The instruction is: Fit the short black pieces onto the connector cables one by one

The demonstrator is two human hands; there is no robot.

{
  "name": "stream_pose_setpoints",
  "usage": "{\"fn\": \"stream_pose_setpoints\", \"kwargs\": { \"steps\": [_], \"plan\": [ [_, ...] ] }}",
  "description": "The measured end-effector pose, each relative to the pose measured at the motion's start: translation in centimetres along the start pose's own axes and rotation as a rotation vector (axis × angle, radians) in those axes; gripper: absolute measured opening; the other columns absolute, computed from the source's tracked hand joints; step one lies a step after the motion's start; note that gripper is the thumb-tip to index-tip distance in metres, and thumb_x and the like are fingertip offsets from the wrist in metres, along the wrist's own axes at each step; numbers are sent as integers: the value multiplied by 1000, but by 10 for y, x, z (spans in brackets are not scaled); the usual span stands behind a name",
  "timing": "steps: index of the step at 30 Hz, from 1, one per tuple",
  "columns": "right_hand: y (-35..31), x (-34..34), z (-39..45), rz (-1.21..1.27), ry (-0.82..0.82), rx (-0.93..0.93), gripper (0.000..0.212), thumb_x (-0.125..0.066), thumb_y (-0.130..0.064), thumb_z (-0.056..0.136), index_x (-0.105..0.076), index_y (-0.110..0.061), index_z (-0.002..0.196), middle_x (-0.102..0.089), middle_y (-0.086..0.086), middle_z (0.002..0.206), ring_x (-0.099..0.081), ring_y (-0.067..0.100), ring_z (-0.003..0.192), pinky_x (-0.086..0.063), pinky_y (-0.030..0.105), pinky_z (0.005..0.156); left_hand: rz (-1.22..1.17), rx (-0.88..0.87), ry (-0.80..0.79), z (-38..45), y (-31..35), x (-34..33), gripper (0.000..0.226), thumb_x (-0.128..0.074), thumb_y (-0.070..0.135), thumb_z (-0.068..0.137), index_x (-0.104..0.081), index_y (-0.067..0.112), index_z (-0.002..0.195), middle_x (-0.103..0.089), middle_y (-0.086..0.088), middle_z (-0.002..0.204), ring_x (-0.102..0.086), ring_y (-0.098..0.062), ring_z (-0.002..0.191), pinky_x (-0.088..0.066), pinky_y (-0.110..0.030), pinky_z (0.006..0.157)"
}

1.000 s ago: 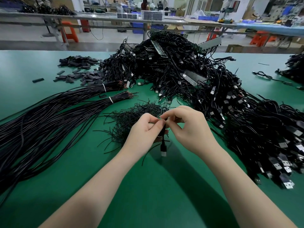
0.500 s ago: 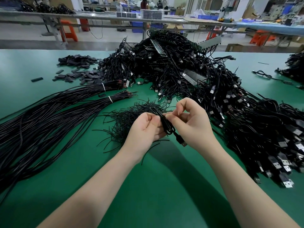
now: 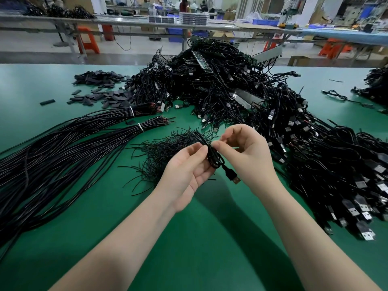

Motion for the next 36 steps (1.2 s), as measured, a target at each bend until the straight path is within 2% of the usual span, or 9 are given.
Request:
{"fn": "stream_pose_setpoints", "kwargs": {
  "steps": [5, 13, 17, 19, 22, 24, 27, 30, 36],
  "plan": [
    [13, 2, -3, -66, 57, -186, 22, -79, -42, 75, -71, -23, 68, -57, -14, 50, -45, 1, 46, -38, 21, 47, 128, -129, 48, 0, 5, 4, 19, -59, 8, 93, -65, 13, 110, -75, -6, 103, -72, -15, 94, -57, -25, 77],
    [14, -12, -9, -55, 0, -248, 9, -72, -34, 84, -77, -28, 80, -70, -17, 64, -60, -4, 61, -54, 29, 68, 388, -293, 174, -2, 9, 11, 24, -66, 5, 90, -70, 13, 112, -75, -5, 105, -68, -17, 105, -48, -40, 102],
    [17, -11, -9, 4, 26, -296, 8, -73, -29, 84, -78, -24, 81, -68, -12, 60, -58, 2, 57, -58, 42, 76, 424, -265, 110, -2, 5, 7, 22, -57, 13, 98, -70, 13, 116, -67, 17, 71, -59, -1, 69, -51, -38, 95],
    [18, -11, -10, 14, 9, -314, 9, -73, -28, 84, -78, -23, 80, -64, -8, 54, -55, 6, 54, -57, 44, 74, 402, -243, 113, -2, 4, 7, 21, -55, 10, 98, -69, 11, 114, -69, 15, 73, -63, -3, 70, -53, -37, 93],
    [18, -14, -10, 76, -38, -350, 10, -72, -25, 86, -78, -18, 83, -66, -5, 56, -59, 8, 55, -58, 41, 73, 385, -241, 133, -2, 9, 11, 20, -59, 5, 95, -72, 13, 107, -76, -6, 102, -70, -26, 102, -56, -40, 91],
    [17, -16, -11, 122, -72, -367, 9, -73, -25, 85, -78, -18, 84, -67, -6, 58, -61, 8, 57, -60, 36, 72, 447, -283, 120, -1, 14, 12, 23, -60, 7, 94, -75, 22, 101, -76, -5, 101, -71, -25, 101, -57, -41, 90],
    [17, -18, -13, 171, -101, -389, 9, -79, -22, 79, -77, -13, 82, -68, -4, 60, -61, 7, 56, -57, 24, 63, 588, -354, 108, -3, 20, 10, 38, -62, 7, 93, -77, 41, 88, -77, 5, 94, -72, -10, 91, -55, -26, 80],
    [19, -15, -13, 209, -109, -425, 8, -82, -15, 75, -74, -12, 78, -70, -3, 62, -62, 6, 56, -53, 19, 58, 639, -369, 114, -3, 19, 10, 31, -64, 7, 92, -76, 36, 91, -77, 4, 90, -70, -7, 82, -50, -19, 73],
    [21, -14, -10, 318, -149, -482, 6, -76, -8, 79, -75, -12, 76, -69, 1, 63, -64, 8, 57, -53, 18, 57, 633, -319, 88, 0, 18, 9, 20, -59, 10, 96, -68, 29, 97, -76, 3, 90, -72, -14, 87, -58, -29, 75]
  ]
}}
Point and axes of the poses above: each hand's wrist, its own z-axis towards the middle knuckle, its own x-axis out of the back of the hand, y = z × x, the point moved 5 cm from there along z, towards the middle knuckle
